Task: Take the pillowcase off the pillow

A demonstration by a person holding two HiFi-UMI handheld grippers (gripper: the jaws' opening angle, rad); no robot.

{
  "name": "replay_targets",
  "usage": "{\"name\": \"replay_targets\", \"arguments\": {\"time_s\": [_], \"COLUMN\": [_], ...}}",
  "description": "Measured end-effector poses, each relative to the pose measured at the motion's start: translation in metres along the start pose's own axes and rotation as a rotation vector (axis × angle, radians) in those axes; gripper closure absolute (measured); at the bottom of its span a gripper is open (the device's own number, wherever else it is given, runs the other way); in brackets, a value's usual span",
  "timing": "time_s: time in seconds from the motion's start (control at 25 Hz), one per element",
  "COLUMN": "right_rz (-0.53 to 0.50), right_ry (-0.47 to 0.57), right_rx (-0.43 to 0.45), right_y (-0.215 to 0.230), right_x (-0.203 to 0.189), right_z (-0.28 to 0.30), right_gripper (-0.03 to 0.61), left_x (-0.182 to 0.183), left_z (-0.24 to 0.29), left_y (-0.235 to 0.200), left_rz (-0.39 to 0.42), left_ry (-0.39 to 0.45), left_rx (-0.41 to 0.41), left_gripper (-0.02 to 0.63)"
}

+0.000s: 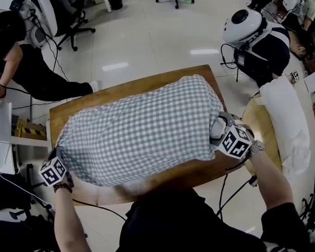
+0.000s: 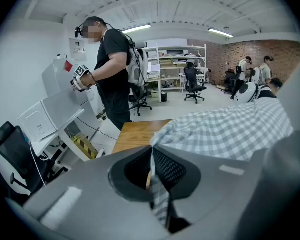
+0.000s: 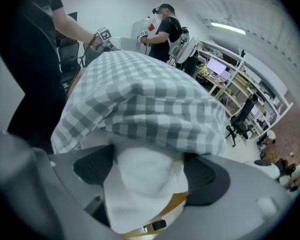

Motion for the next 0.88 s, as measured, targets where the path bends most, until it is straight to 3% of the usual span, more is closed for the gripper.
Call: {"name": "replay_targets", "arguments": {"time_s": [0.12, 0.36, 0.6, 0.88], "right_rz": [-0.035, -0.102, -0.147, -0.166], "right_ry": [-0.022, 0.022, 0.038, 0.053], "right_rx": [-0.066, -0.238, -0.280, -0.371], "right_y": [-0.004, 0.007, 0.007, 0.034], "right_x": [-0.003, 0.008, 0.011, 0.016], "right_z": [0.014, 0.004, -0.010, -0.049], "right_gripper": [0.220, 0.521, 0.552, 0.561], "left_x": [-0.003, -0.003, -0.007, 0.006], "left_z": [0.001, -0.003, -0.011, -0.025], "left_y": [0.004, -0.013, -0.030, -0.051], "left_rz": [0.010, -0.013, -0.003, -0.080], "left_ry": [0.000, -0.001, 0.010, 0.042], "left_rx": [-0.001, 0.021, 0.083, 0.122], "left_gripper": [0.603, 0.603, 0.603, 0.603]}}
Point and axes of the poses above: the fingertips, and each gripper's own axes: z forward along the fingers, y to its right, x out of its top, the point moved 3 cm from there along -z, backward along the fingers, and after that the axes turned 14 degrees about -x, right-handed, at the moved point
